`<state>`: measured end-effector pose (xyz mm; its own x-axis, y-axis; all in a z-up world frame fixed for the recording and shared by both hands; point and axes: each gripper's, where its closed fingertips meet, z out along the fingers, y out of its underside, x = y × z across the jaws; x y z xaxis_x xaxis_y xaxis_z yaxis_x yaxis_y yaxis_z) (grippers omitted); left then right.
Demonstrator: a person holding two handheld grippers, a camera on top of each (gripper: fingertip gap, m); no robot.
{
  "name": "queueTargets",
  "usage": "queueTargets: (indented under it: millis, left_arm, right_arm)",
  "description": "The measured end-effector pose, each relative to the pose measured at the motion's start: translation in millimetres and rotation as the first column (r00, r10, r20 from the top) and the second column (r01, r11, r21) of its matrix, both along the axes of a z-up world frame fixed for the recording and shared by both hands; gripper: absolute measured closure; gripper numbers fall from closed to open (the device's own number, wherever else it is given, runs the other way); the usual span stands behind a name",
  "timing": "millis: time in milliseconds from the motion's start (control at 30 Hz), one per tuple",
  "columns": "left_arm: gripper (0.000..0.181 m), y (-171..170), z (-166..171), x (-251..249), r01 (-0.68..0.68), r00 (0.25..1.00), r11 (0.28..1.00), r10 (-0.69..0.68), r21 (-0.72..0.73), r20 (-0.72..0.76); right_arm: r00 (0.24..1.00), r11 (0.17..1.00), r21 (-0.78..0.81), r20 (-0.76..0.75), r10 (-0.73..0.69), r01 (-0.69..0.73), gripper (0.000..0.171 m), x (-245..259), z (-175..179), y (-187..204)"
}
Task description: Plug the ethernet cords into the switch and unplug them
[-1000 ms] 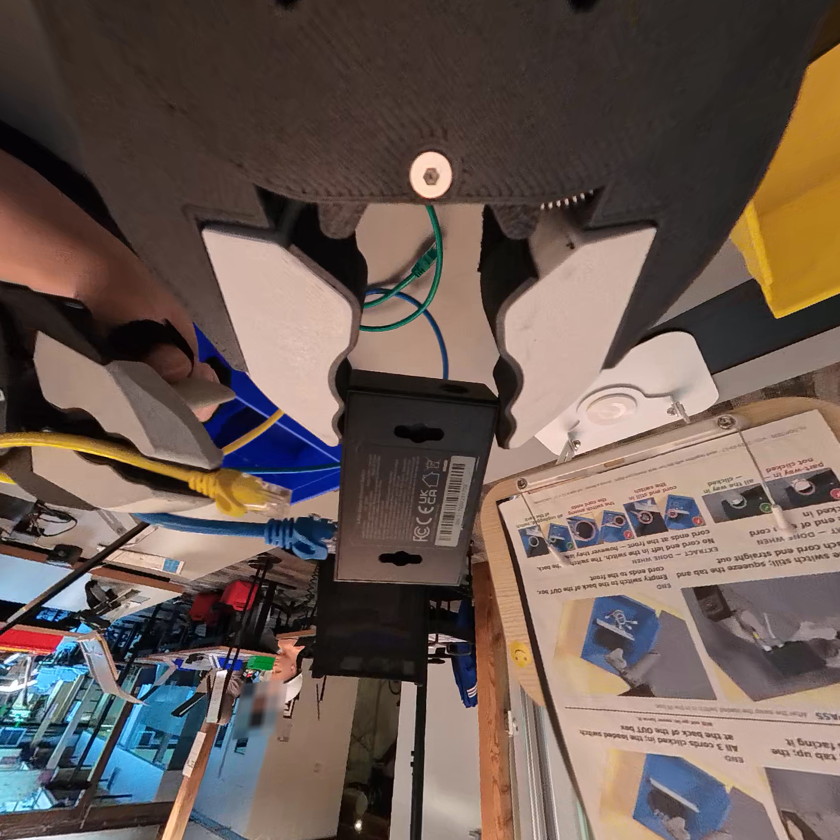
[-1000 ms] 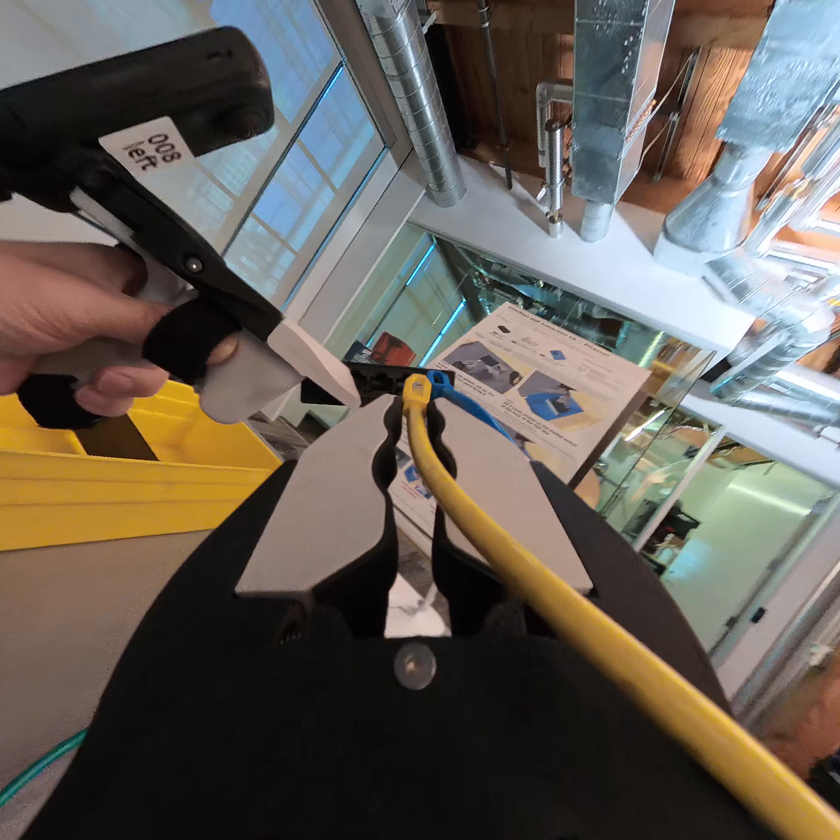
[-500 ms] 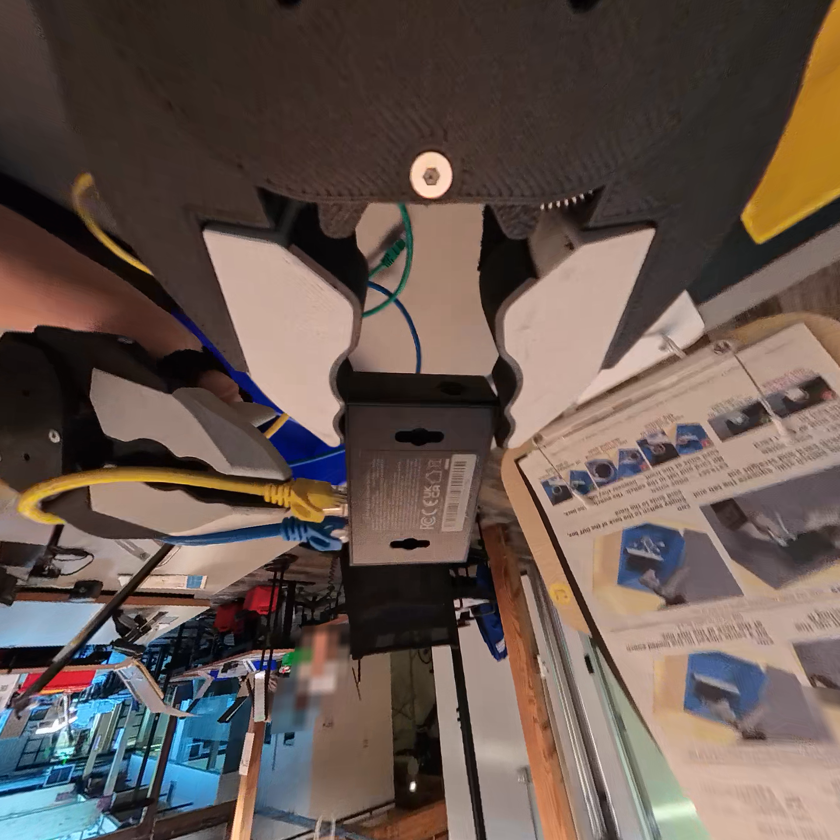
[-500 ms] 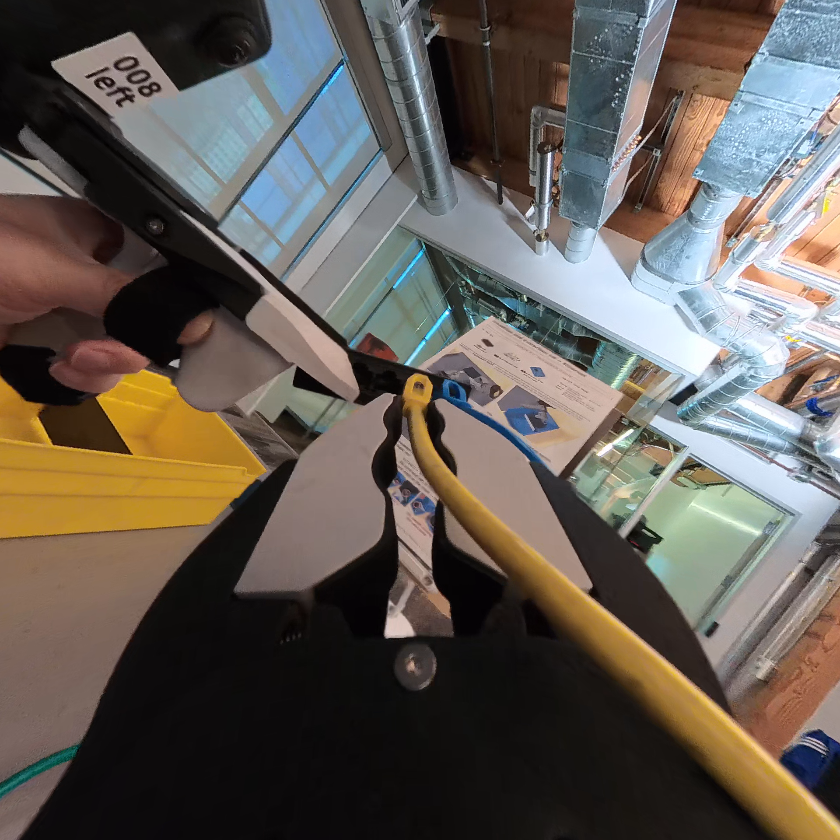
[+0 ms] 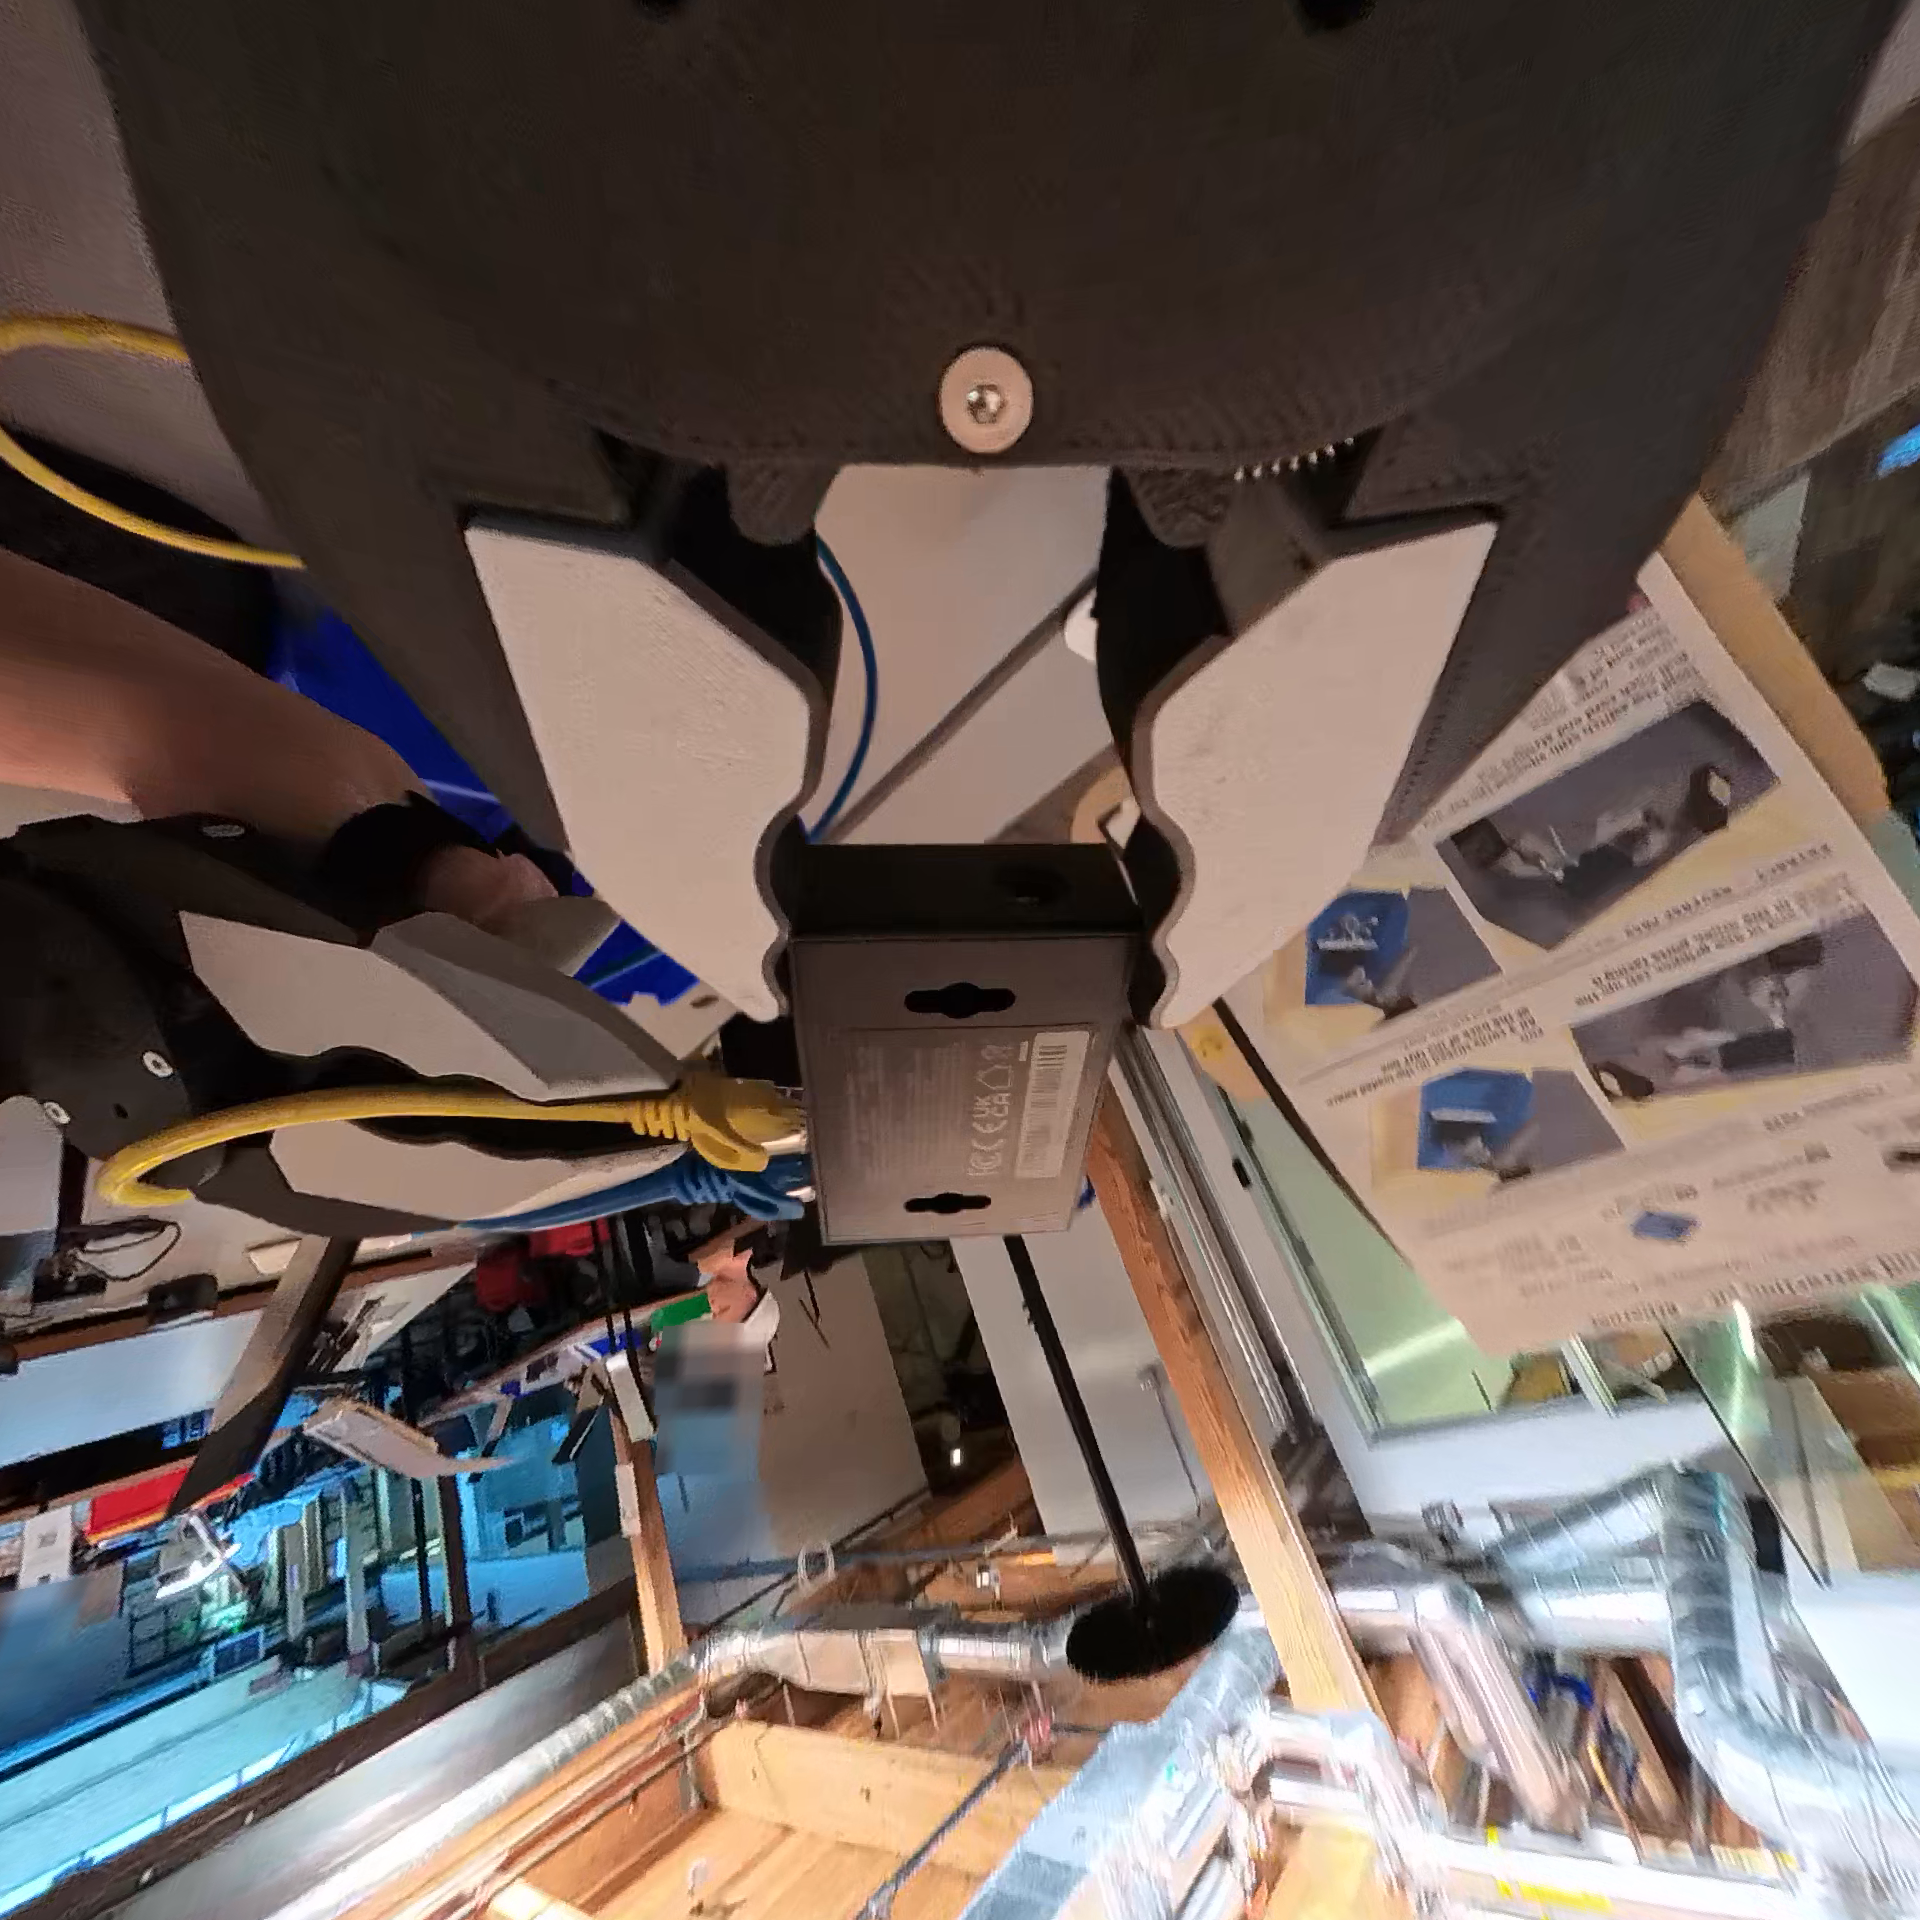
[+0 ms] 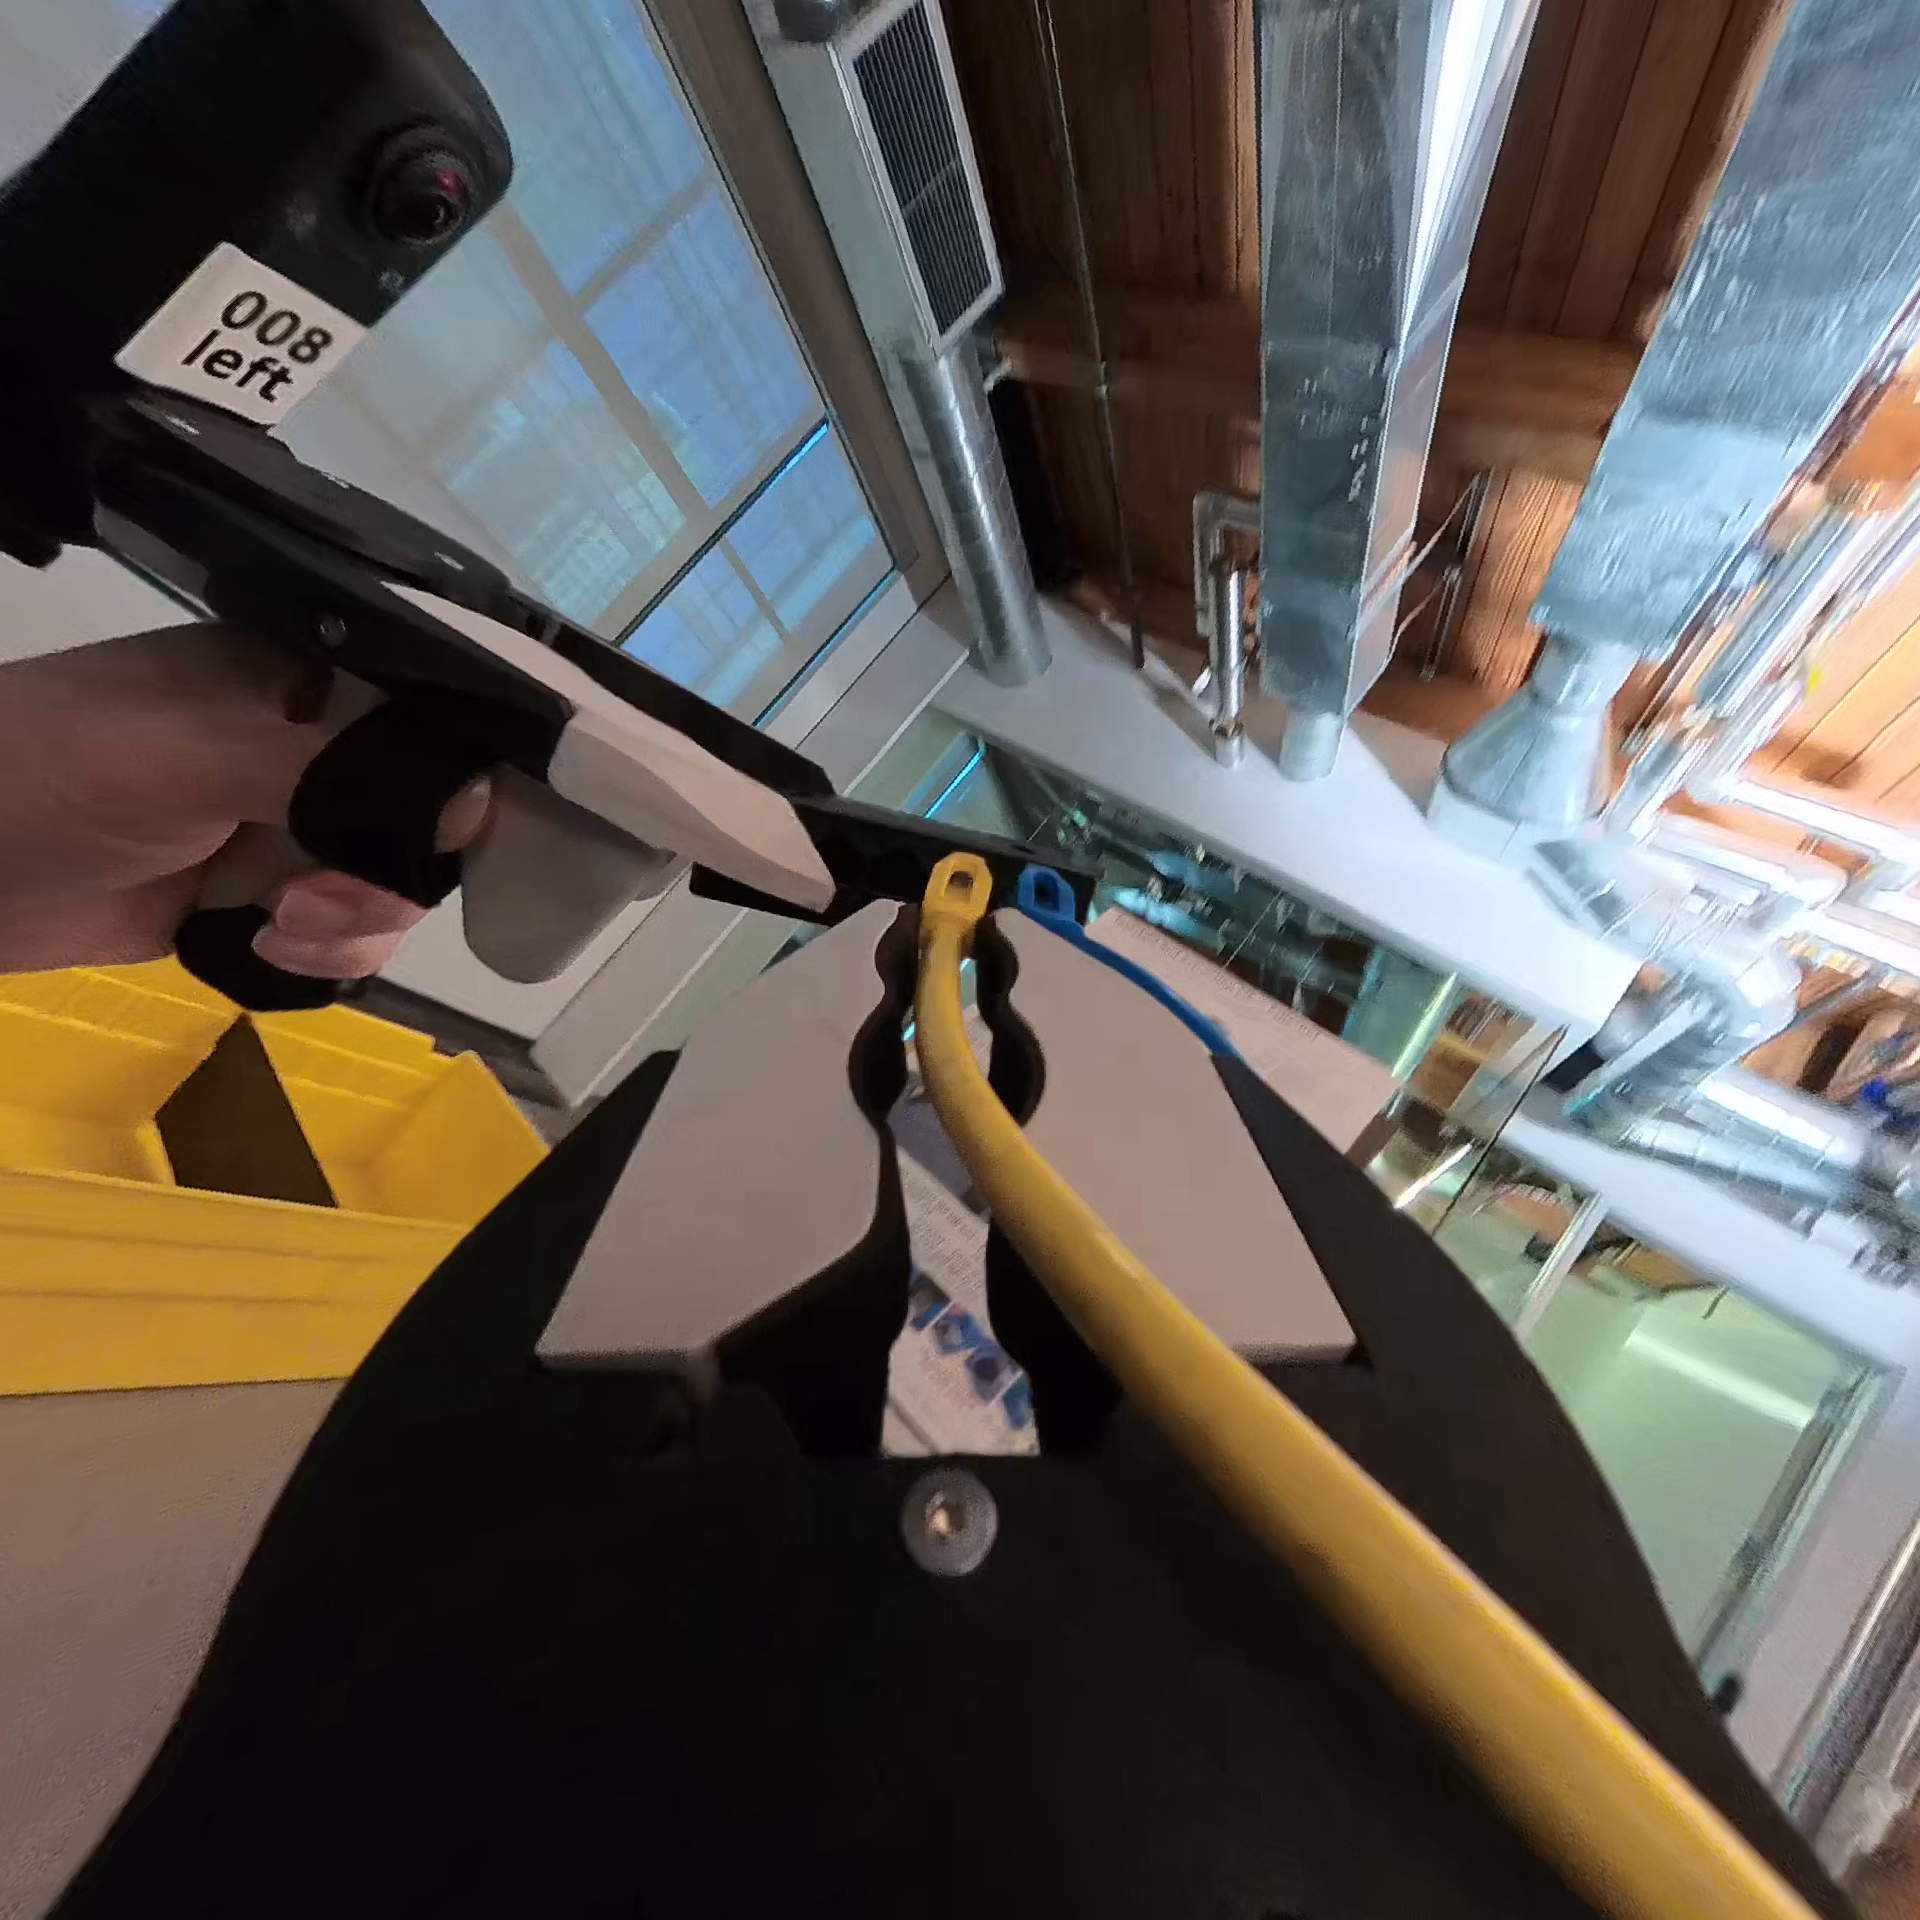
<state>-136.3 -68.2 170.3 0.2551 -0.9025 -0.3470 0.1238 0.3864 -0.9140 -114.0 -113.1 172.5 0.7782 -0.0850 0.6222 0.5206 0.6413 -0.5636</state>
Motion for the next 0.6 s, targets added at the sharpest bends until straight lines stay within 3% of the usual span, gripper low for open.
queueTargets:
  millis: [167, 333, 433, 600]
  left_arm:
    - [0.121, -24.1, 13.9, -7.0, 0.035, 0.999, 0.997, -0.038, 0.071, 0.038]
    - [0.121, -30.9, 16.6, -9.1, 0.060, 0.991, 0.992, -0.072, 0.106, 0.111]
    - [0.112, -25.7, 8.5, -1.3, 0.085, 0.993, 0.995, -0.088, 0.050, 0.074]
    - [0.117, -13.9, 0.6, 4.3, 0.148, 0.987, 0.987, -0.143, -0.061, 0.076]
  right_arm:
    - [0.989, 0.987, 0.152, 0.130, -0.076, 0.056, 0.160, -8.8, 10.8, -23.9]
    - [0.982, 0.981, 0.177, 0.156, -0.106, 0.078, 0.160, -11.8, 14.2, -29.6]
    - [0.977, 0.983, 0.159, 0.178, -0.117, 0.089, 0.160, -10.3, 9.5, -23.7]
    - [0.976, 0.986, 0.136, 0.181, -0.118, 0.094, 0.160, -5.5, 0.6, -12.2]
